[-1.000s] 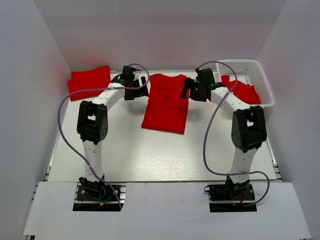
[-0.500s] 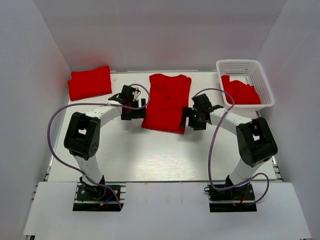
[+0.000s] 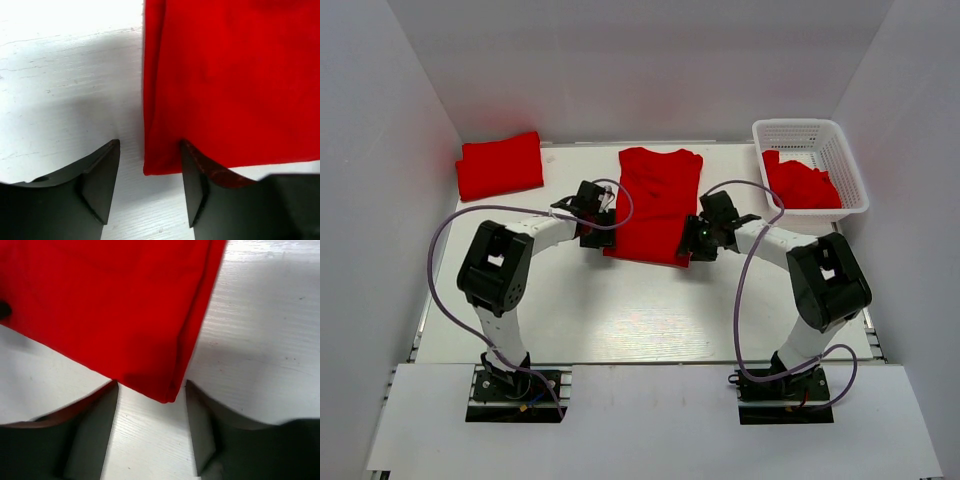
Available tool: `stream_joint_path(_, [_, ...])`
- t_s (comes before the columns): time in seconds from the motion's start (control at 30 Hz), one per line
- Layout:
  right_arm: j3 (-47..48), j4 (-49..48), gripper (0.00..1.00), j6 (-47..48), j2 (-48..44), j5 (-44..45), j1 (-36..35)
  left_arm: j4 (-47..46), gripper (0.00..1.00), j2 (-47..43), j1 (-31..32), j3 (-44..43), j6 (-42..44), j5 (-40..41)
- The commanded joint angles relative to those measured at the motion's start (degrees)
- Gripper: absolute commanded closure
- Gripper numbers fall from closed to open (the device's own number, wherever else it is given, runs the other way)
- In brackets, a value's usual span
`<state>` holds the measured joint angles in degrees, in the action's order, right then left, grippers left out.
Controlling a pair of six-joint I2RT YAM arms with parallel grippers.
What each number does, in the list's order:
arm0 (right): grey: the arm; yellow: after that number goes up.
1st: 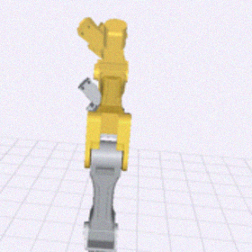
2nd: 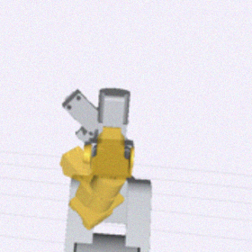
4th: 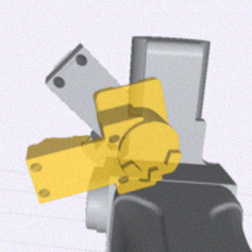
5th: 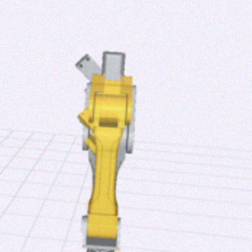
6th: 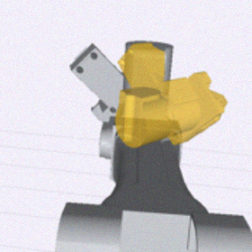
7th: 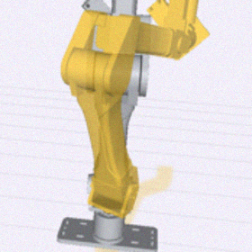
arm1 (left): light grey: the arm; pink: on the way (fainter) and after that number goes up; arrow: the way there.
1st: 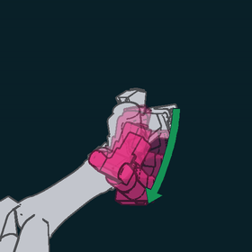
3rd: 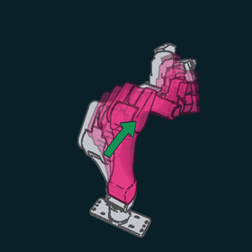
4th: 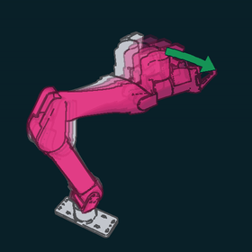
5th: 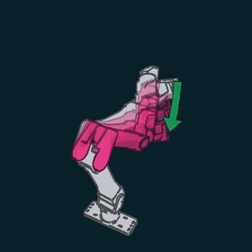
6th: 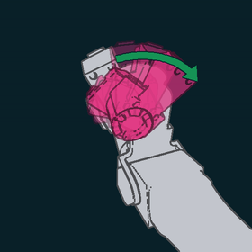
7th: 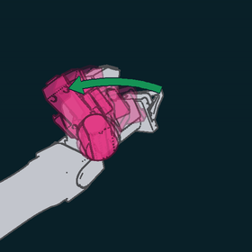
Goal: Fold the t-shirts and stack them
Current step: Grab one side of the 2/3 rectangular tshirt with both arms
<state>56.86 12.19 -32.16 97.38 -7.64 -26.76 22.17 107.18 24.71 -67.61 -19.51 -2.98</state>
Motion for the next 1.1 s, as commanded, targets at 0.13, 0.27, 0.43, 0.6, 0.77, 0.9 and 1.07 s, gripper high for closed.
stream_joint_path(0.13, [-1.2, -2.2, 0.54, -1.7, 2.4, -1.6, -0.5, -1.1, 0.48, 0.8, 1.8, 3.1, 0.3, -2.0])
stream_joint_path(0.27, [-2.3, -1.7, 0.56, -1.8, 3.0, -1.6, -0.5, -1.7, 0.57, 0.8, 2.4, 5.0, -0.3, -2.7])
stream_joint_path(0.43, [-3.3, -2.1, 0.99, -2.3, 2.3, -2.0, -0.5, -2.3, 1.00, 0.8, 2.9, 5.7, -0.8, -3.3])
stream_joint_path(0.6, [-4.6, 0.7, 1.00, -0.8, -2.8, -1.1, -0.6, -1.2, 1.00, -4.9, 3.4, 7.3, -1.4, -2.0])
stream_joint_path(0.77, [-6.2, 7.0, 1.00, 1.7, -10.0, -2.3, -1.3, 7.3, 1.00, -12.5, 3.9, 8.8, -2.0, -4.5])
stream_joint_path(0.9, [-8.2, 12.7, 1.00, 2.1, -17.3, -1.9, -1.8, 14.5, 1.00, -19.9, 5.2, 8.8, -2.6, -7.0])
stream_joint_path(1.07, [-4.9, 18.0, 1.00, 3.0, -24.4, -0.6, -1.6, 19.0, 1.00, -25.4, 5.2, 5.0, -3.1, -8.3])
